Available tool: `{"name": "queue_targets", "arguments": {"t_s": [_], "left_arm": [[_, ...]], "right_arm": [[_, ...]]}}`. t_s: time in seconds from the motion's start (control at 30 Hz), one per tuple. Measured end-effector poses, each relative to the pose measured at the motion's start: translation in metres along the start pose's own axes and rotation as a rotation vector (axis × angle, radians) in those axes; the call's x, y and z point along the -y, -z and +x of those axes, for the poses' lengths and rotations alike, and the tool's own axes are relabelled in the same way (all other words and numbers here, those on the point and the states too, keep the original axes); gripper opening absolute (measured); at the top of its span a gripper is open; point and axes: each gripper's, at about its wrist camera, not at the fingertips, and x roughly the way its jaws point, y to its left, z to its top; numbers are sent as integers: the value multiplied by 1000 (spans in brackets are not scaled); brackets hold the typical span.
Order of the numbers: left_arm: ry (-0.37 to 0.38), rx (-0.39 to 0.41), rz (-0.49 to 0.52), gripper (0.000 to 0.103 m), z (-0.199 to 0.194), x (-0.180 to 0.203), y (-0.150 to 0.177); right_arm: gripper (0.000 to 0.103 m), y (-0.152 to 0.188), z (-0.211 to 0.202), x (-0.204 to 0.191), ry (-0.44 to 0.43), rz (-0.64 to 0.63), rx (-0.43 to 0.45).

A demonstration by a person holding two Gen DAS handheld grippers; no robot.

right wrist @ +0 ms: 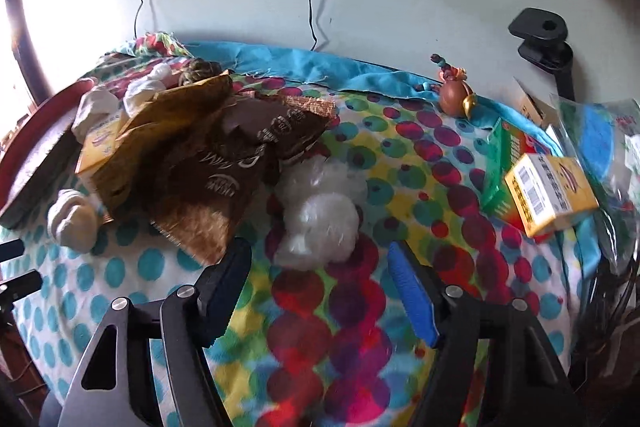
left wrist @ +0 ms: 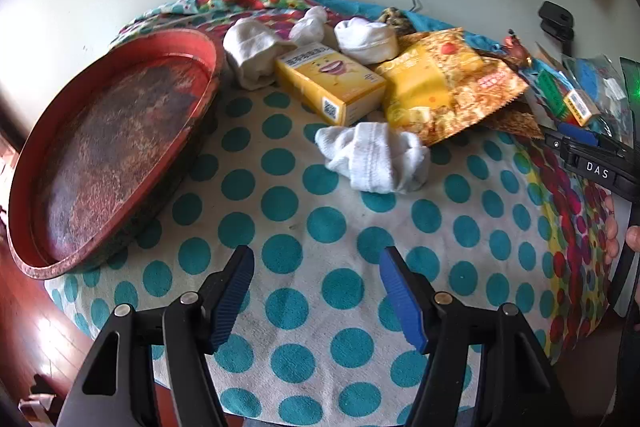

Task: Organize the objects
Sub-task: 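Grasp the white rolled sock with the left gripper while the right gripper grasps the clear plastic bundle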

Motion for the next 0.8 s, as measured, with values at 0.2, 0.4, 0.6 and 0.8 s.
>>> {"name": "queue_targets", "arguments": {"t_s": [0.2,0.4,0.6,0.8], "left_arm": [[13,-11,-15,67,5,1,-3],[13,-13,18,67,8,14,-9],[5,17,41,67,15,30,-22],[46,35,-8,67,23,31,-29]], "right_arm": [[64,-6,8,7,-9,33,23],[38,-6,21,12,-57,53,16],[37,-7,25,16,-47,77,28],[37,-9,28,7,30,27,7]]}}
